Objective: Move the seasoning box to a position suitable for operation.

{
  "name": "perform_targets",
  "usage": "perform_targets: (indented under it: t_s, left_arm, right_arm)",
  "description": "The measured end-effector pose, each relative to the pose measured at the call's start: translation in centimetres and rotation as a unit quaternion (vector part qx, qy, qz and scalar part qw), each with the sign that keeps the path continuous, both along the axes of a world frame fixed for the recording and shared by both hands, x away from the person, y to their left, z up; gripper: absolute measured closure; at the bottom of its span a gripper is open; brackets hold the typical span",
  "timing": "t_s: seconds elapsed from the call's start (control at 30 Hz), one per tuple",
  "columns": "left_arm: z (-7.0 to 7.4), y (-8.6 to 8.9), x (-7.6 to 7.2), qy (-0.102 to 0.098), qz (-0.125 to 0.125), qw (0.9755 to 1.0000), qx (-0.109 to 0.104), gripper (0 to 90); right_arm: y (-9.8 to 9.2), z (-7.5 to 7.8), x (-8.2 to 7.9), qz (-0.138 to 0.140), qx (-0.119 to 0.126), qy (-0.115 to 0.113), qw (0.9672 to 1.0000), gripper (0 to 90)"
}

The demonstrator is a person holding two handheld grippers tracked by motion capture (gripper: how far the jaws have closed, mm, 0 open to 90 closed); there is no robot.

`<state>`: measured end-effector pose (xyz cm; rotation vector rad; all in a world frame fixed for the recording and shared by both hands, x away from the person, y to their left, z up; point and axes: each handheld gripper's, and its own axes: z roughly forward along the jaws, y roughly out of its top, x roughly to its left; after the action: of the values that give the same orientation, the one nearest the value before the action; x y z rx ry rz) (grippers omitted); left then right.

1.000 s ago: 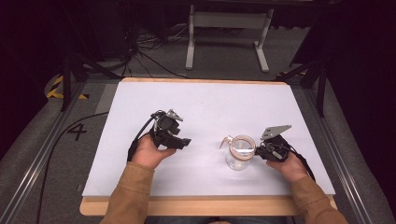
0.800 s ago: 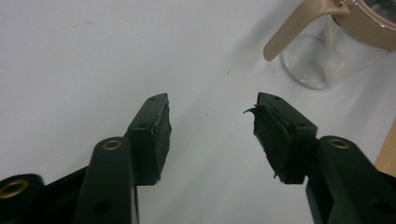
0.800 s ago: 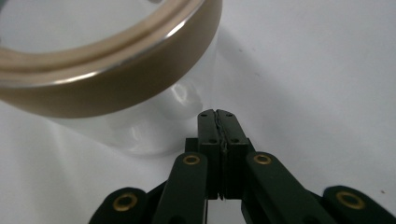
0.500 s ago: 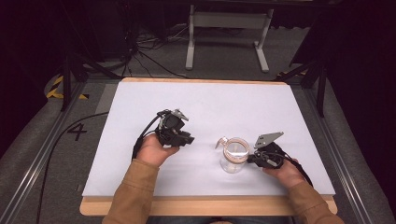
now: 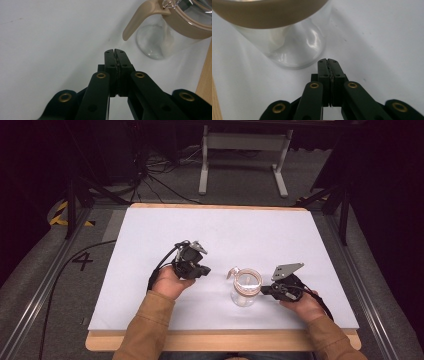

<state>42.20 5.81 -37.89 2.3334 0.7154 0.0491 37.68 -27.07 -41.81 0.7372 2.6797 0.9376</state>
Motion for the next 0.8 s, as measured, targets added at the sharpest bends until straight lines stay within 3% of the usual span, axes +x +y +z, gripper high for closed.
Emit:
perform_targets:
  t_s: [0.27, 0.4, 0.8]
  left_arm:
    - [-1.4, -2.0, 0.0, -0.017, -0.001, 0.9996, -0.021, 88.5]
    - [-2.1, -2.9, 0.1, 0.006, -0.014, 0.9997, -0.021, 86.7]
    - [-2.4, -4.5, 0.2, 0.007, -0.031, 0.9994, -0.011, 84.6]
  right_arm:
    - [-1.5, 0.3, 0.0, -0.019, 0.022, -0.004, 0.9996, 89.4]
    - [-1.6, 0.3, -0.1, -0.019, 0.021, -0.004, 0.9996, 89.4]
    - [-1.9, 0.1, -0.6, -0.022, 0.021, -0.003, 0.9995, 89.2]
